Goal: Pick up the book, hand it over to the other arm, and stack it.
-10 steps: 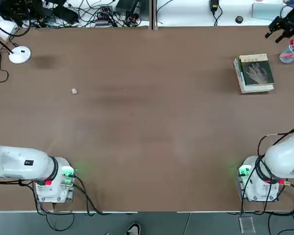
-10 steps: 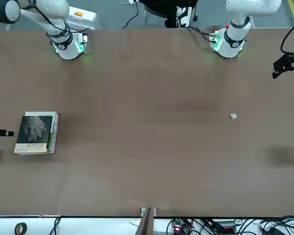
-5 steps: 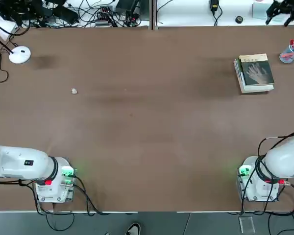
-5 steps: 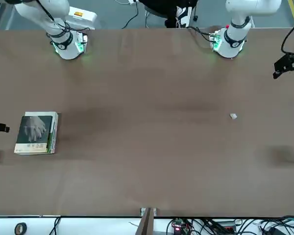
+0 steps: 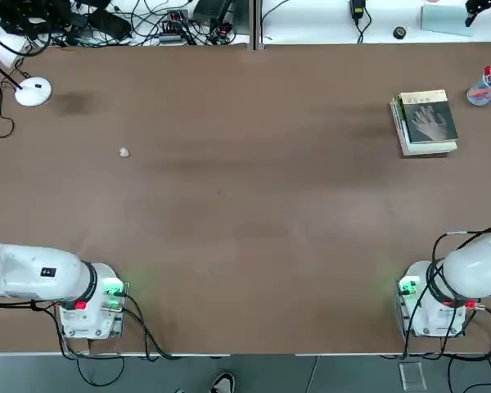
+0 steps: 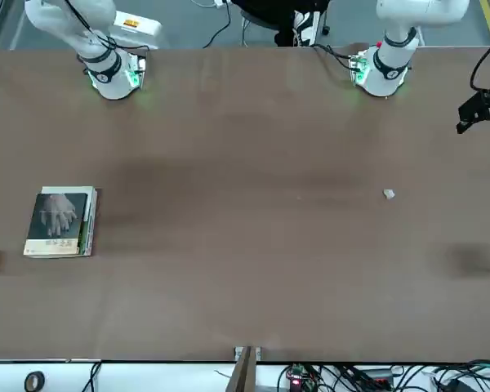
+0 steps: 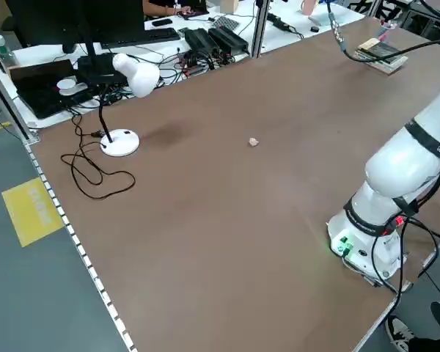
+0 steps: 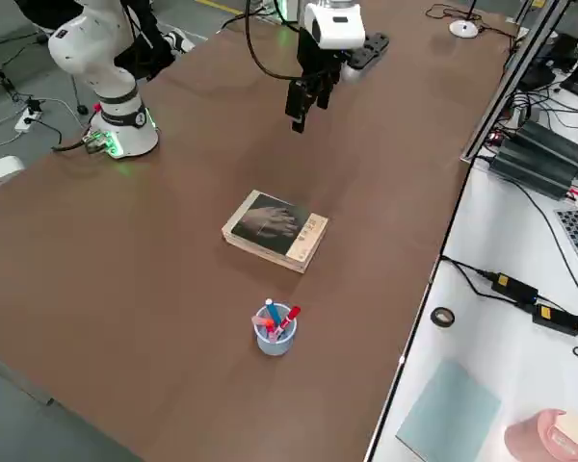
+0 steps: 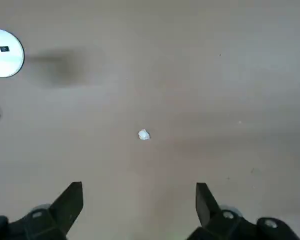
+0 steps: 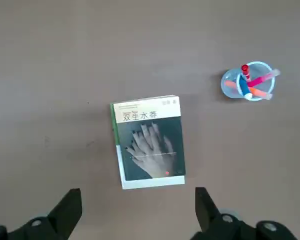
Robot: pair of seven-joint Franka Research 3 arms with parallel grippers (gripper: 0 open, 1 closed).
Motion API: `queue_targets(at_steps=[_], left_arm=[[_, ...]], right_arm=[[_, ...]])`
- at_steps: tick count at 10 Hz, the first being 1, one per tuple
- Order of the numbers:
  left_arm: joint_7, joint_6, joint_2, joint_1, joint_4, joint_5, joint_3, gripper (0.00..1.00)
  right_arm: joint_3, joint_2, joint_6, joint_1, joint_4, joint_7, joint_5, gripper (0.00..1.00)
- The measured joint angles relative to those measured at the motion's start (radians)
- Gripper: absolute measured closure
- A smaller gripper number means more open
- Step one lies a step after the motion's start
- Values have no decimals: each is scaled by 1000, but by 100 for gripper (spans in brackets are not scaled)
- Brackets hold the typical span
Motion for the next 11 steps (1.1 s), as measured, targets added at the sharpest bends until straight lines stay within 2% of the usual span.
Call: queue_targets(at_steps=[5,11], left_arm=[[0,0,1,0,2,0,0,0],[0,0,1,0,16,0,0,0]], right_arm=[[0,-33,71,23,-82,52,-23,0],[3,-87,70,94,-92,153,-23,0]])
